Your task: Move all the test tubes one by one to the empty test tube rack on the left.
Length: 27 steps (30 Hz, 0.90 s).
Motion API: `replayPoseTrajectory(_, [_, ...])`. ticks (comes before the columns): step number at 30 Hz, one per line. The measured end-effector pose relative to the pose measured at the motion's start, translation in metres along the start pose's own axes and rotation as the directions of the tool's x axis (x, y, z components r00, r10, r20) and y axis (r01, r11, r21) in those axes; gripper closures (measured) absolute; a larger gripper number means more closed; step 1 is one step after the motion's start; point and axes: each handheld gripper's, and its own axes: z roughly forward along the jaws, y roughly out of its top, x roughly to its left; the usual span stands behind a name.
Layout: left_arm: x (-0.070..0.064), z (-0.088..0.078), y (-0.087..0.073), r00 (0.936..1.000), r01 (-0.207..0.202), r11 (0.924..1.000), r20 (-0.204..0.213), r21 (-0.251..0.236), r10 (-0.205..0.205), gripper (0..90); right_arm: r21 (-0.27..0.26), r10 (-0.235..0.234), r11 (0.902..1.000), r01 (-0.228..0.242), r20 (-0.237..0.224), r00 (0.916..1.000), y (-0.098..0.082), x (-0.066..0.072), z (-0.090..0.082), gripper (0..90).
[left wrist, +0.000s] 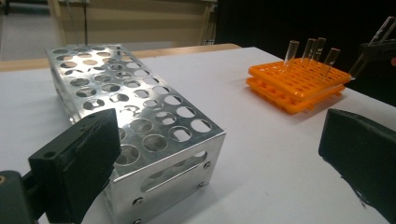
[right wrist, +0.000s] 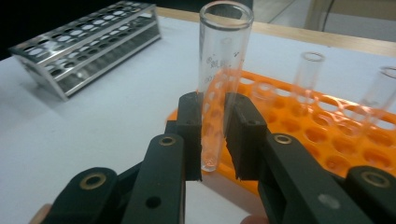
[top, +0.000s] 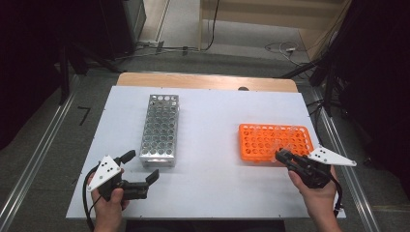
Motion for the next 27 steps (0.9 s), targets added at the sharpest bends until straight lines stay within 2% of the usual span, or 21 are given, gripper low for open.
replayPoseTrajectory(6, [-0.011, 0.005, 0.004, 0.9990, -0.006, 1.0000, 0.044, 0.001, 0.006, 0.0, 0.007, -0.041, 0.9991, 0.042, -0.062, 0.9972, 0.003, 0.018, 0.010, 73.9])
replayPoseTrajectory(10, [-0.017, 0.010, 0.006, 0.9990, -0.004, 1.0000, 0.045, 0.009, 0.004, 0.4, 0.017, -0.060, 0.9979, 0.062, -0.094, 0.9938, 0.005, 0.029, 0.019, 73.9])
replayPoseTrajectory(15, [-0.024, 0.015, 0.009, 0.9992, 0.003, 0.9997, 0.040, 0.023, -0.004, 5.1, 0.032, -0.076, 0.9962, 0.081, -0.133, 0.9883, 0.005, 0.043, 0.031, 73.9])
replayPoseTrajectory(22, [-0.035, 0.023, 0.013, 0.9955, -0.008, 0.9994, 0.094, 0.034, 0.005, 8.2, 0.050, -0.111, 0.9913, 0.122, -0.183, 0.9769, 0.004, 0.063, 0.047, 73.9])
replayPoseTrajectory(27, [-0.042, 0.030, 0.014, 0.9951, -0.011, 0.9988, 0.098, 0.048, 0.006, 14.5, 0.057, -0.133, 0.9874, 0.148, -0.209, 0.9689, 0.005, 0.075, 0.056, 73.9])
